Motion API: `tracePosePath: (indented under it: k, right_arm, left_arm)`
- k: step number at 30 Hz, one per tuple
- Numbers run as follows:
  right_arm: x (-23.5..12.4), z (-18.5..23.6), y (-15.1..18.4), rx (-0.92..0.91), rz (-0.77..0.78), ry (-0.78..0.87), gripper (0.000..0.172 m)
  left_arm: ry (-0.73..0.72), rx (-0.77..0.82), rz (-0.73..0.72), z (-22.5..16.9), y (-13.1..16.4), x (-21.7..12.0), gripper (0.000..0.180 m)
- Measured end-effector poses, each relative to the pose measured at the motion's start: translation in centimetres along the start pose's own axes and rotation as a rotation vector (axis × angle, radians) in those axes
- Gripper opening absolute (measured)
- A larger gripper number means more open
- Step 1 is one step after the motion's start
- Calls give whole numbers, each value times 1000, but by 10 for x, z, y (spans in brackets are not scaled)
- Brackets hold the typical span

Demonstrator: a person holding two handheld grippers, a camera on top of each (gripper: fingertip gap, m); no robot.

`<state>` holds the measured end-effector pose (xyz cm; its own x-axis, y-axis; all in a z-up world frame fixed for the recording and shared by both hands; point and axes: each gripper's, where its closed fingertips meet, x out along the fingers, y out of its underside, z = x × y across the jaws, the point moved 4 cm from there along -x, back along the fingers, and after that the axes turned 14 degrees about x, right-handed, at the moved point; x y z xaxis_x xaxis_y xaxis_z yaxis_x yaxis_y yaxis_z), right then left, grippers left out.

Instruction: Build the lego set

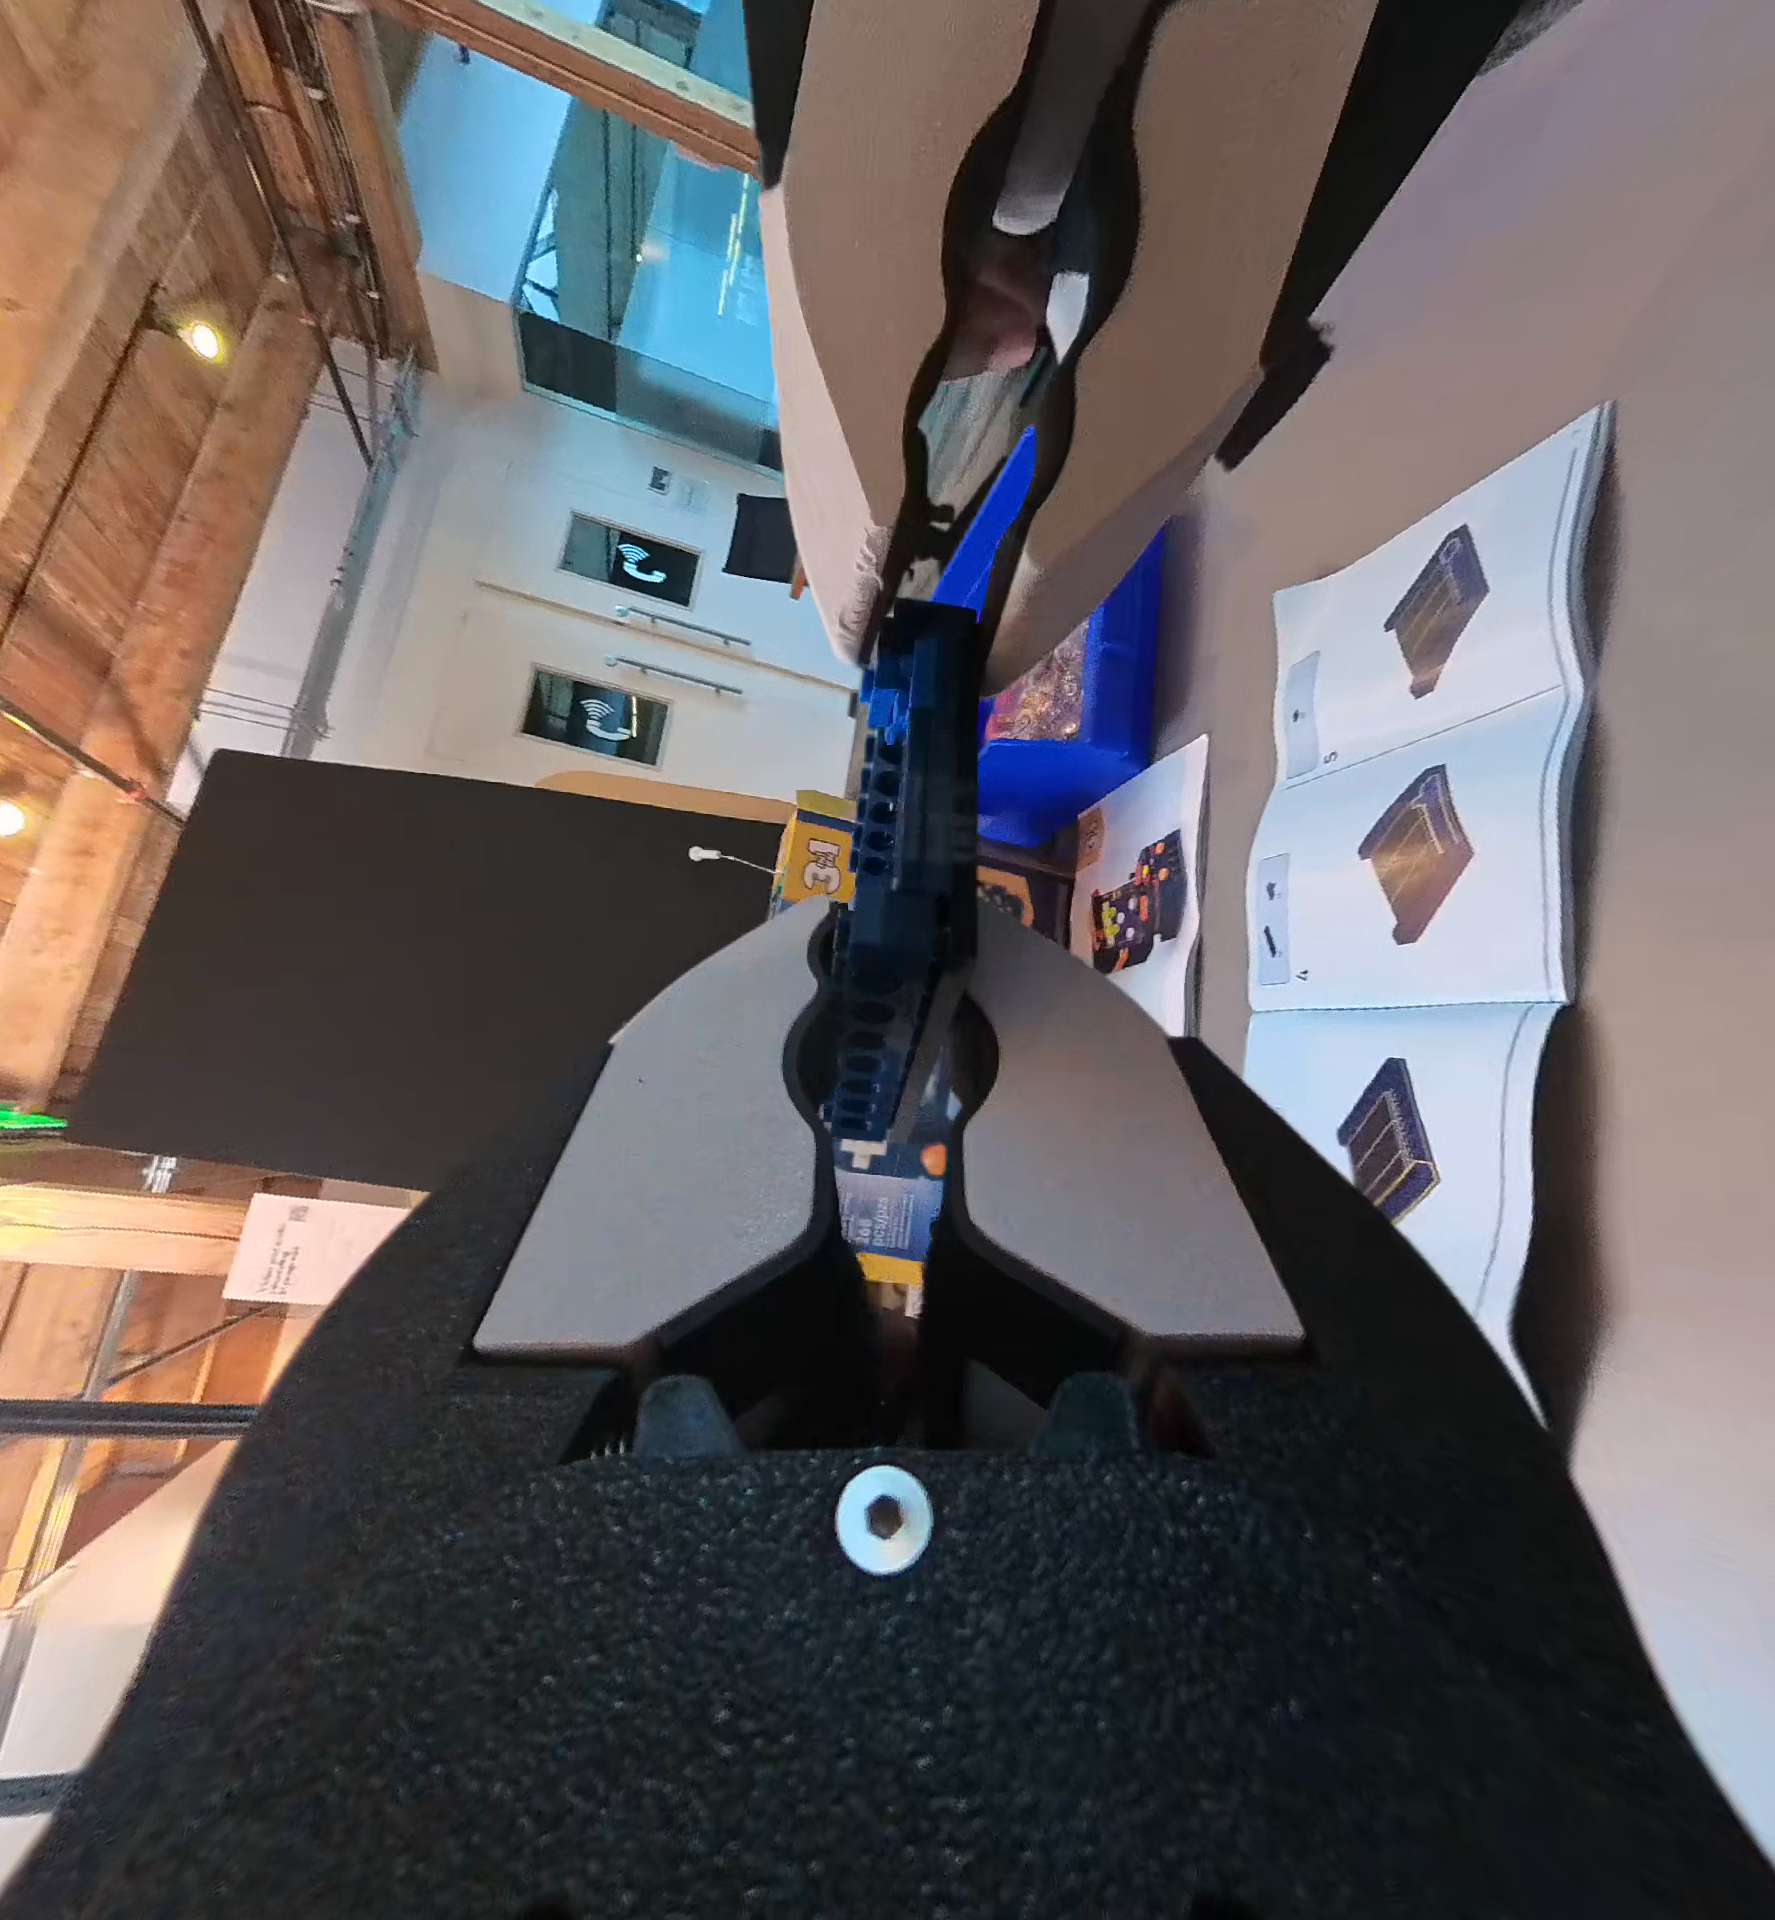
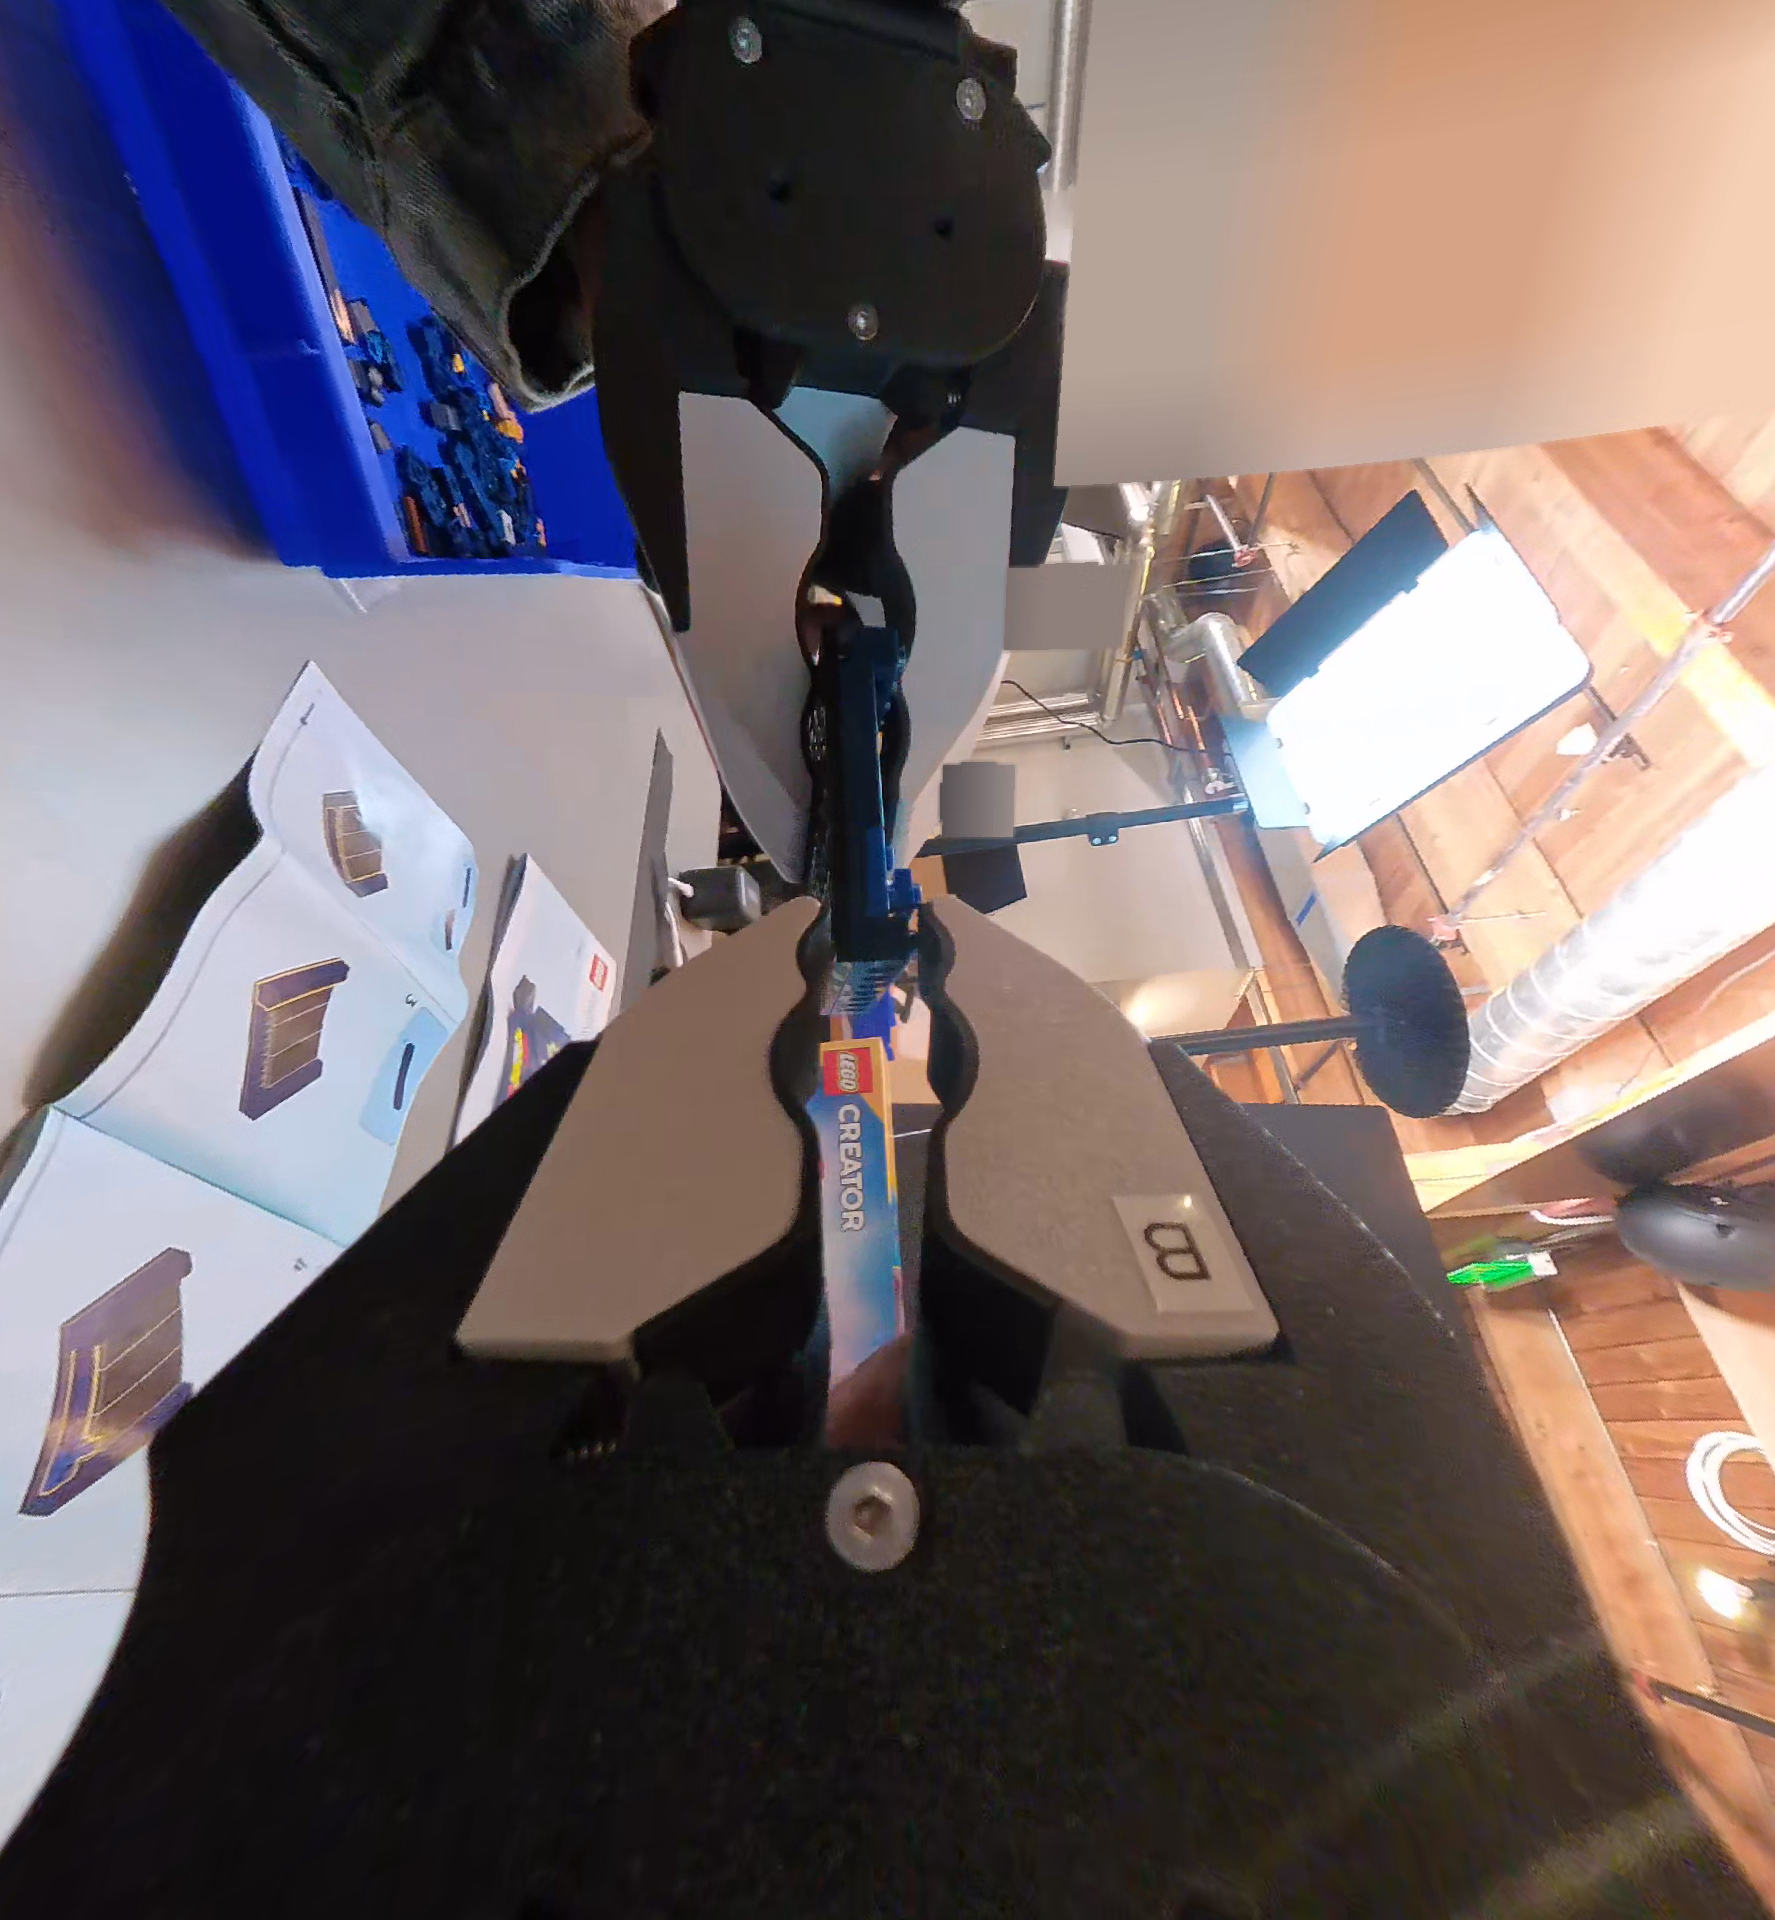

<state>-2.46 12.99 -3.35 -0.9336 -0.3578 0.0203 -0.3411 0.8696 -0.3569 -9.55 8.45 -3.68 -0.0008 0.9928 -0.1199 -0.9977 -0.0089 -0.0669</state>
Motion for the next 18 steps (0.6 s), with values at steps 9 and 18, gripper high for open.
tracePosePath:
  k: [9, 18]
  right_arm:
    - [-2, -8, -1, 97, -34, 29, 26]
    - [5, -13, -4, 458, 22, -312, 27]
  left_arm:
    - [1, -4, 6, 5, 4, -1, 15]
    - [54, 62, 35, 0, 7, 0, 16]
